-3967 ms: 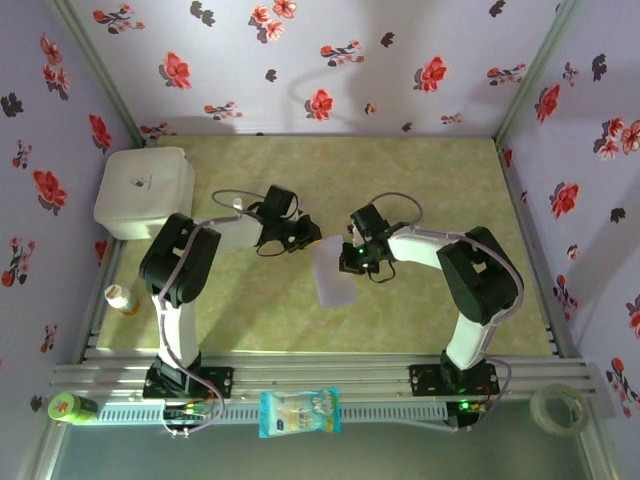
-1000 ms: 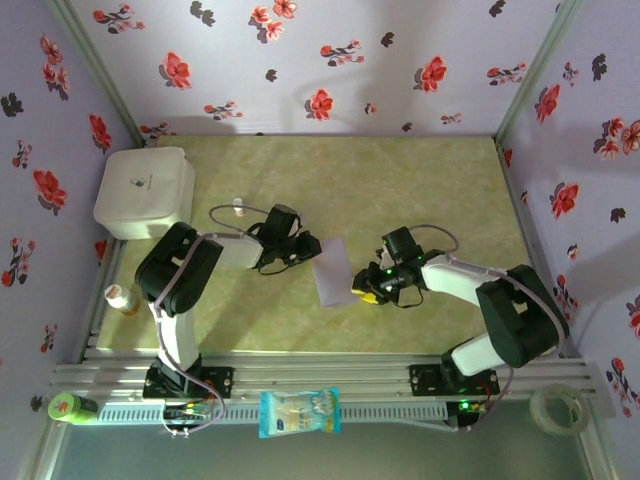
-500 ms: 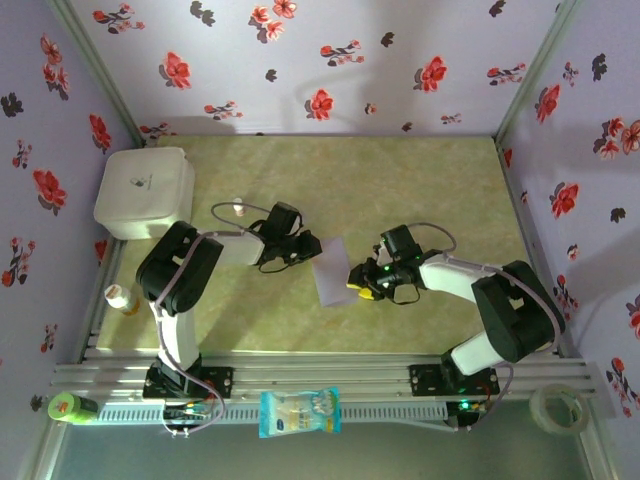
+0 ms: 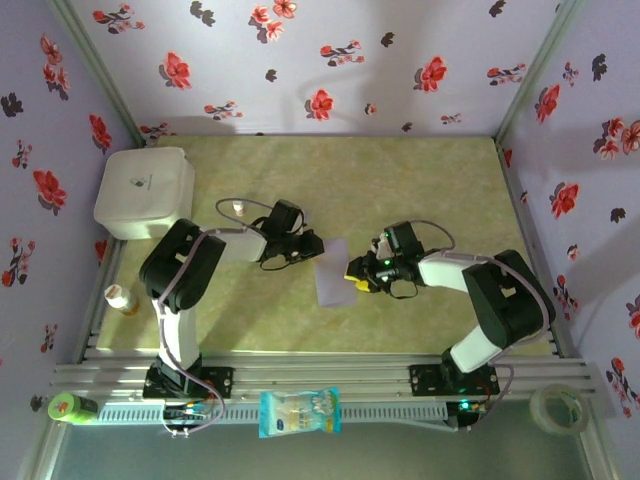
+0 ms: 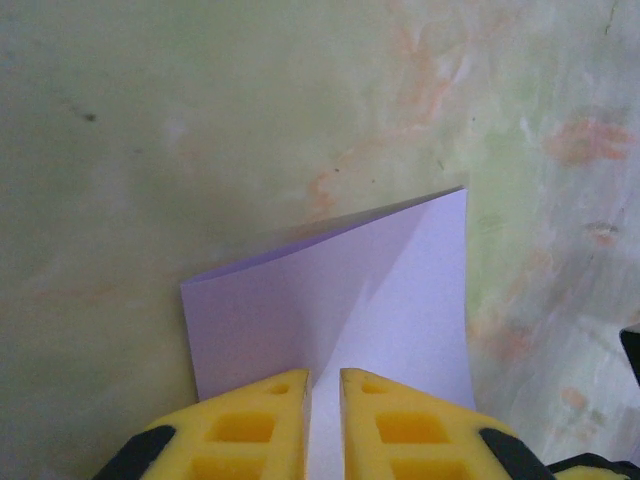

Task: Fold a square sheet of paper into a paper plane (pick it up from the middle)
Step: Fold the triangle a second time at the center of the table.

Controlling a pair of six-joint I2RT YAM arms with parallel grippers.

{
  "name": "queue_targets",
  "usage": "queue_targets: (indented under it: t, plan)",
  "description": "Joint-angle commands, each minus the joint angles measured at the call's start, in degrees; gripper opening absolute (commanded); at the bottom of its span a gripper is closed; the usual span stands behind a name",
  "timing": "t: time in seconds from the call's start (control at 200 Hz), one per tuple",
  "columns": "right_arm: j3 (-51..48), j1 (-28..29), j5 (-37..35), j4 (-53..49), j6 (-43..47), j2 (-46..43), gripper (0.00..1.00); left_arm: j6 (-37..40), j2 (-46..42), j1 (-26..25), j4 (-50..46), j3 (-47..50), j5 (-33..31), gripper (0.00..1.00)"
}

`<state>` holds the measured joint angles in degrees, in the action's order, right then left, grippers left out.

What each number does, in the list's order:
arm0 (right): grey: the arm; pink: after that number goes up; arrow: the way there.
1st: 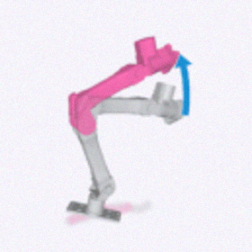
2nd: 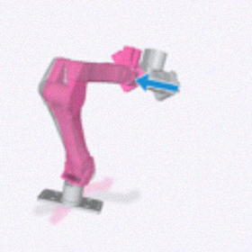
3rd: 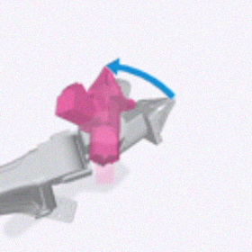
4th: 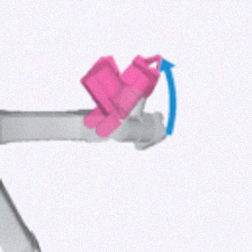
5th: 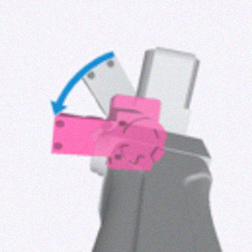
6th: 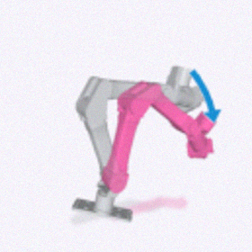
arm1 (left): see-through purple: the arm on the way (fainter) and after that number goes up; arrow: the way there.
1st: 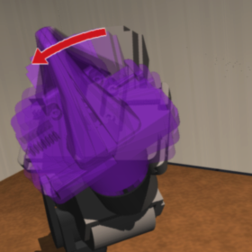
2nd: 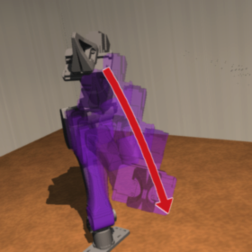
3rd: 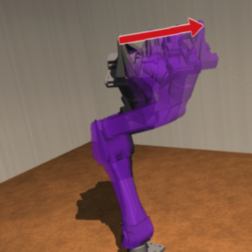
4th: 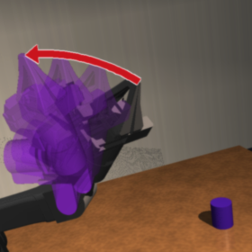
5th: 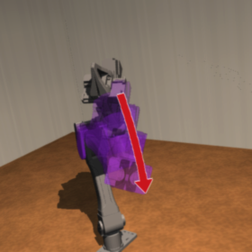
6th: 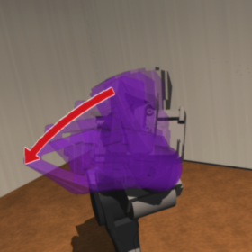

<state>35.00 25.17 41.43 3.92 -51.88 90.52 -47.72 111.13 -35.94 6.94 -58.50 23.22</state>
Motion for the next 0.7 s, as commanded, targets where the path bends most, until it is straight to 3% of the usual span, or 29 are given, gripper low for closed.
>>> queue_targets:
  t: [0.0,0.365,0.695]
  plan:
    - [-0.8,-0.6,2.4,3.5,0.7,1.1,0.33,2.5,2.9,0.0,-1.6,-1.8,0.8,0.16]
    - [-2.5,-1.1,2.9,7.1,-0.9,2.0,0.24,4.1,2.5,0.0,-3.3,-5.1,1.2,0.18]
    - [-2.9,-1.1,0.3,9.5,-4.2,2.2,0.08,6.6,-6.2,-0.8,-3.2,-3.9,-0.8,0.32]
